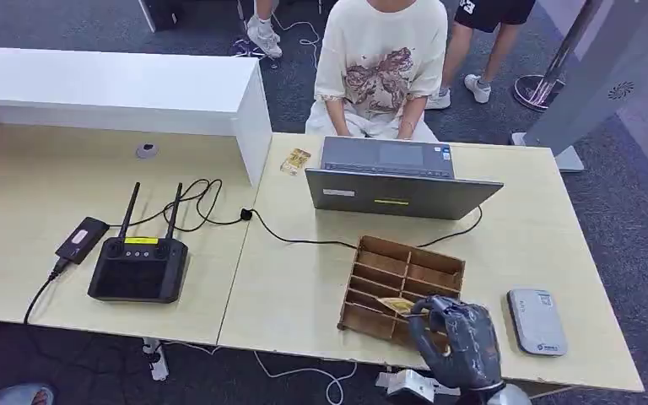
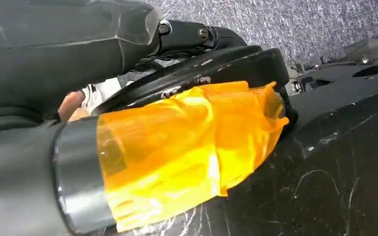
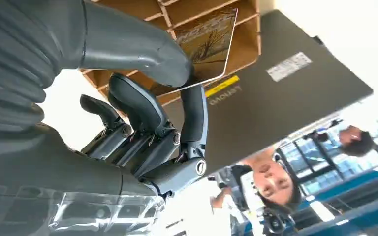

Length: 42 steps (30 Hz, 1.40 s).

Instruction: Pass the card to the sensor for recognition and then transmit it.

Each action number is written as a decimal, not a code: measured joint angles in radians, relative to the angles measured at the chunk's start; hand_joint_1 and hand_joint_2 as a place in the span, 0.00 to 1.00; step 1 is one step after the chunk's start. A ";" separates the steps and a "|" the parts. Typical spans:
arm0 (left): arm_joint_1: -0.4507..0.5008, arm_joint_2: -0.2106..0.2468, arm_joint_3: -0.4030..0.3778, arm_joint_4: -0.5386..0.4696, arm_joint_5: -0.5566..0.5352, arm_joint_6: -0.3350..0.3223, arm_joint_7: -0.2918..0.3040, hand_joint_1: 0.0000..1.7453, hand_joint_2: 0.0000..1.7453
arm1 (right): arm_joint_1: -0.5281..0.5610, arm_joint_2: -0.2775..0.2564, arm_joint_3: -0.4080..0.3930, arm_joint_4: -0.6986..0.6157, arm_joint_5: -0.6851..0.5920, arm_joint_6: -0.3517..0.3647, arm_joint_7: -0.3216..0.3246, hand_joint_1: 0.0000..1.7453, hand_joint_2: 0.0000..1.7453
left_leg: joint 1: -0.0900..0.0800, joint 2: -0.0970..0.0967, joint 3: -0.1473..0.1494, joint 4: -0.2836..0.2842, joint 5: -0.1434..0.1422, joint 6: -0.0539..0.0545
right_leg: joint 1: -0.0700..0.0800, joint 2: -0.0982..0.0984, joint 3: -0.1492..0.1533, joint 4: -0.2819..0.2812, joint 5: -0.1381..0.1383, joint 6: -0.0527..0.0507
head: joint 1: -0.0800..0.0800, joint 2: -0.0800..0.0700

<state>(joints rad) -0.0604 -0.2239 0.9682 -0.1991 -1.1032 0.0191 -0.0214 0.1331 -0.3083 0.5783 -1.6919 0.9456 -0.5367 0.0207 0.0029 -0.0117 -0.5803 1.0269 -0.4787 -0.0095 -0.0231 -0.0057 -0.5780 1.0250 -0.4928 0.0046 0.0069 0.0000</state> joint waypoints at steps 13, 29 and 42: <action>0.005 0.000 0.008 0.000 -0.006 0.005 -0.023 0.00 0.00 | 0.031 -0.056 -0.005 -0.094 -0.240 0.029 -0.226 1.00 1.00 | 0.000 0.000 0.000 0.000 0.000 0.000 | 0.000 0.000 0.000 0.000 0.000 0.000 | 0.000 0.000; 0.006 0.000 0.022 0.000 -0.017 0.005 -0.034 0.00 0.00 | -0.050 -0.064 -0.029 -0.210 -0.320 0.084 -0.368 1.00 1.00 | 0.000 0.000 0.000 0.000 0.000 0.000 | 0.000 0.000 0.000 0.000 0.000 0.000 | 0.000 0.000; 0.007 0.000 0.024 0.000 -0.031 0.006 -0.034 0.00 0.00 | -0.153 -0.097 -0.052 -0.261 -0.306 0.055 -0.348 1.00 1.00 | 0.000 -0.001 0.000 0.000 0.000 0.000 | 0.000 -0.001 0.000 0.000 0.000 0.000 | 0.000 0.000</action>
<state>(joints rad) -0.0537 -0.2239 0.9922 -0.1991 -1.1337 0.0248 -0.0553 -0.0198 -0.4048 0.5264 -1.9524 0.6398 -0.4818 -0.3277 0.0029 -0.0129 -0.5807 1.0271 -0.4786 -0.0096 -0.0230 -0.0069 -0.5777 1.0250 -0.4926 0.0046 0.0069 0.0000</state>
